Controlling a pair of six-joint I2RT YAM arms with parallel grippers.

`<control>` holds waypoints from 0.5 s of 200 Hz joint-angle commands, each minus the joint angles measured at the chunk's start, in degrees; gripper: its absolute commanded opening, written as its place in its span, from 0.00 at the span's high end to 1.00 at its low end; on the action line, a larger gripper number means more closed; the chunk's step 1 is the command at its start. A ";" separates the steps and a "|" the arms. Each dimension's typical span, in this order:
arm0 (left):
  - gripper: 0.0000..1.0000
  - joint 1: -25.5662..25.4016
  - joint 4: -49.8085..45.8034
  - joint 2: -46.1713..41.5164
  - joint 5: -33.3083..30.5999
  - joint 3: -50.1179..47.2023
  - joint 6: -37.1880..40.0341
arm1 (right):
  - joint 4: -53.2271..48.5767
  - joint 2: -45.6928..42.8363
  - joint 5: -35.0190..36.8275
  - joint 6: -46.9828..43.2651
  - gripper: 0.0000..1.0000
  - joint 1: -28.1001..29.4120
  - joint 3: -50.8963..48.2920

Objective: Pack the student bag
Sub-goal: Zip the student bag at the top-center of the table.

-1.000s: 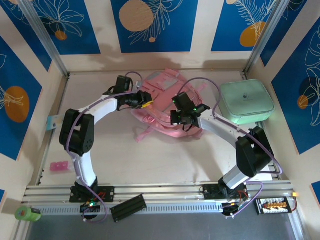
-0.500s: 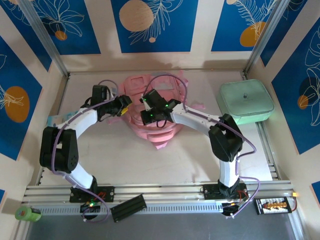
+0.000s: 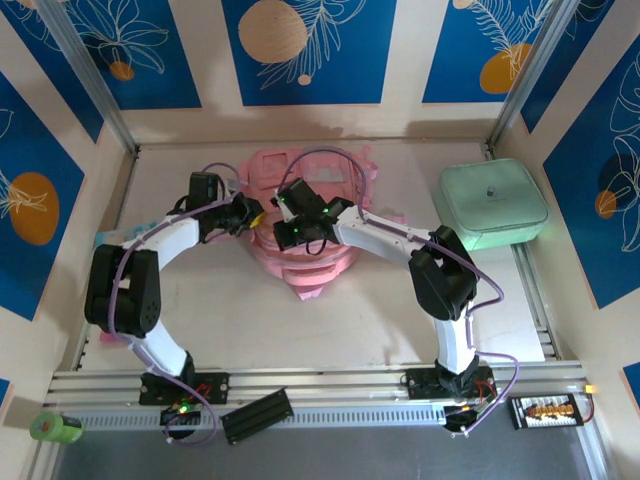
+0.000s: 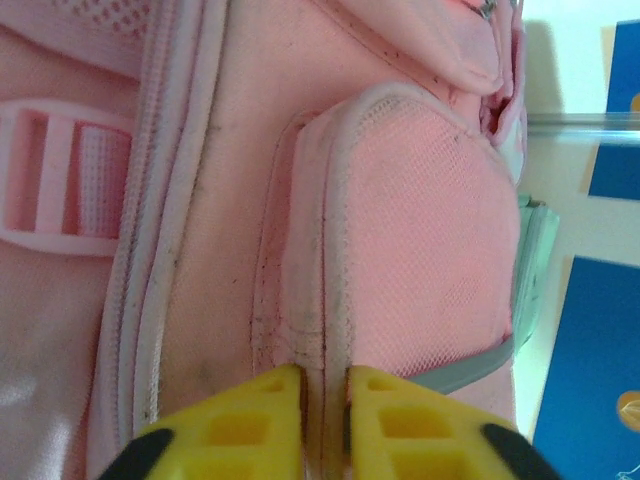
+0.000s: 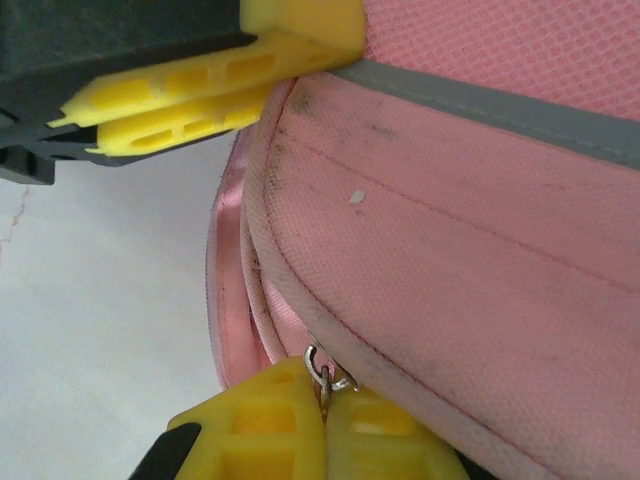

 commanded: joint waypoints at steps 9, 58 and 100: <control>1.00 -0.41 -1.38 1.28 -0.76 3.59 2.77 | -2.00 -3.74 -0.36 0.80 1.00 -0.27 -2.71; 1.00 0.58 -3.90 2.46 -1.99 5.87 6.25 | -1.82 -14.19 5.14 1.76 1.00 -7.33 -17.63; 1.00 1.48 -6.52 2.82 -3.10 6.12 9.63 | -4.09 -16.93 7.99 -2.05 1.00 -13.14 -19.60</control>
